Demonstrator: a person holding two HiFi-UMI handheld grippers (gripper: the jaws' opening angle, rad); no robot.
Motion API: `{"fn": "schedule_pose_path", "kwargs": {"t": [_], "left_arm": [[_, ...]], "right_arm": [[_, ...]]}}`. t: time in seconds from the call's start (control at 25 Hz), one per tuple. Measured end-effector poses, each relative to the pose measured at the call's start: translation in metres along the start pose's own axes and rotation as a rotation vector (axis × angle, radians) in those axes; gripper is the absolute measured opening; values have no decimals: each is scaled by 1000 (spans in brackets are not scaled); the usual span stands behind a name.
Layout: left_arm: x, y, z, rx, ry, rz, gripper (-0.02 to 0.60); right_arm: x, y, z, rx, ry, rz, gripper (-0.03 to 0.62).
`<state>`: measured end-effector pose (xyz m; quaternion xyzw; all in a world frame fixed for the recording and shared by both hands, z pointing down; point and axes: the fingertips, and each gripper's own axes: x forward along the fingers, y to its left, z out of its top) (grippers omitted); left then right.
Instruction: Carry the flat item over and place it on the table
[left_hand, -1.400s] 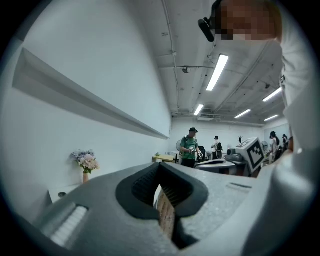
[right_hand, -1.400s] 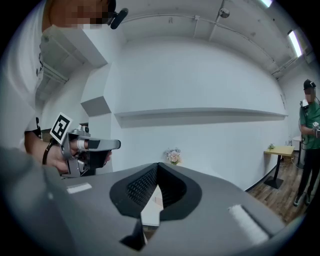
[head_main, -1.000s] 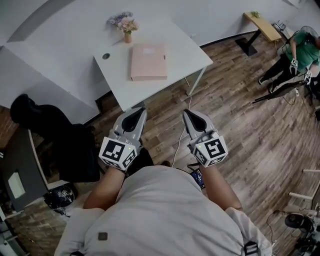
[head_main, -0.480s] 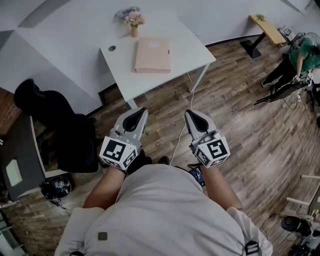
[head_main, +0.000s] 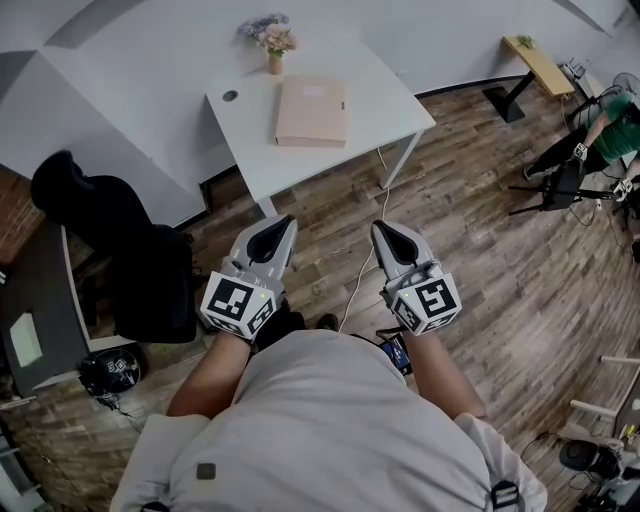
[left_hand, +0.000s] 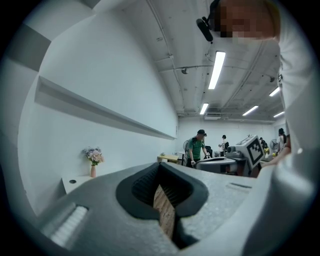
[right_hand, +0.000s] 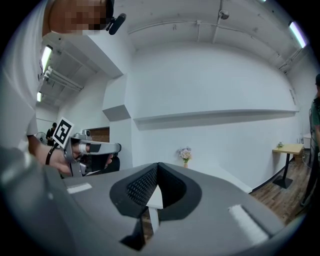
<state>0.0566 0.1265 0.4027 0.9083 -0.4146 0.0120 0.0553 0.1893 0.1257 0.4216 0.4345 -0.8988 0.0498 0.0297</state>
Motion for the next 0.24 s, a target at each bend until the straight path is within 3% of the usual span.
{"fn": "schedule_pose_path", "kwargs": {"t": [0.24], "left_arm": [[-4,1,-2,-2,5,4,0]], "right_arm": [[-1,4,-1,10,-2,0,9]]}}
